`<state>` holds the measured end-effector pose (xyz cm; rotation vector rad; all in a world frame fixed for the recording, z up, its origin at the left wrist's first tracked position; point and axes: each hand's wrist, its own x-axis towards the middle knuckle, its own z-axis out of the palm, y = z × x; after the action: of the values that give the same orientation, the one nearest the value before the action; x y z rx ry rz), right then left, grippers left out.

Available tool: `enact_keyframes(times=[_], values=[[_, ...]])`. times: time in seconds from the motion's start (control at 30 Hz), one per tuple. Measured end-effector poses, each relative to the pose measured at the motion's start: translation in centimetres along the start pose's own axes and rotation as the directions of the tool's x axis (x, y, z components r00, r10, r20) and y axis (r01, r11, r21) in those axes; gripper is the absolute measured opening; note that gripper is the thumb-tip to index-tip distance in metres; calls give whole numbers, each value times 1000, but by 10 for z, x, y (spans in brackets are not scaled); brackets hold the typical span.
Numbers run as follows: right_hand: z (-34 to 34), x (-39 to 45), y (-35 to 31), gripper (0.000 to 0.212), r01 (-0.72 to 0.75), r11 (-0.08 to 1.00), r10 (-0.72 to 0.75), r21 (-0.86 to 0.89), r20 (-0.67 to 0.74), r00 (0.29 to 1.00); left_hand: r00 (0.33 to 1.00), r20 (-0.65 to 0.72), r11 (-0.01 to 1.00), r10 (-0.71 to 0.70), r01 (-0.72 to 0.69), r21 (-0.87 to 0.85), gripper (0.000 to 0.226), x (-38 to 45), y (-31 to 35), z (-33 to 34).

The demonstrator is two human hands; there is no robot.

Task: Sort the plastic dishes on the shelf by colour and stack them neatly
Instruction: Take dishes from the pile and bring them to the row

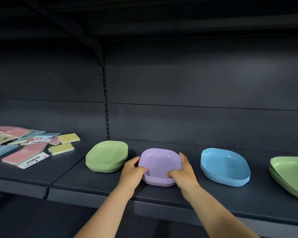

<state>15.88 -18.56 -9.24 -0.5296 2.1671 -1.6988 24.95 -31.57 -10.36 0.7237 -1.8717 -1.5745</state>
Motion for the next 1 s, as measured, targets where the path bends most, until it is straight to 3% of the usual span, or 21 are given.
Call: enact_keyframes(times=[0.13, 0.37, 0.43, 0.5, 0.6, 0.7, 0.77, 0.87, 1.0], values=[[0, 3, 2, 68, 19, 1000, -19, -5, 9, 1000, 1000, 20, 1000, 5, -5, 20, 43, -1, 3, 1], [-10, -4, 3, 78, 24, 1000, -23, -9, 31, 999, 997, -62, 998, 38, -34, 59, 44, -13, 8, 3], [-31, -10, -3, 75, 91, 985, -84, -144, 53, 995, 997, -63, 993, 46, -38, 114, 52, -16, 11, 4], [-64, -20, -13, 62, 244, 904, -238, -351, 62, 969, 994, -69, 963, 85, -64, 263, 56, -16, 19, 7], [-129, -36, -26, 49, 418, 632, -441, -652, 140, 887, 972, -49, 809, 228, -161, 566, 51, -19, 42, 24], [-207, -53, -28, 48, 386, 422, -495, -821, 148, 856, 935, 120, 626, 334, -315, 713, 48, -30, 74, 65], [-260, -65, -21, 50, 322, 368, -500, -872, 106, 860, 895, 227, 492, 385, -407, 770, 49, -40, 96, 105], [-345, -87, -5, 50, 223, 357, -459, -907, 37, 888, 825, 382, 374, 416, -538, 755, 49, -69, 125, 181], [-465, -125, 17, 53, 110, 372, -369, -922, -38, 929, 737, 530, 338, 419, -668, 663, 50, -124, 151, 291]])
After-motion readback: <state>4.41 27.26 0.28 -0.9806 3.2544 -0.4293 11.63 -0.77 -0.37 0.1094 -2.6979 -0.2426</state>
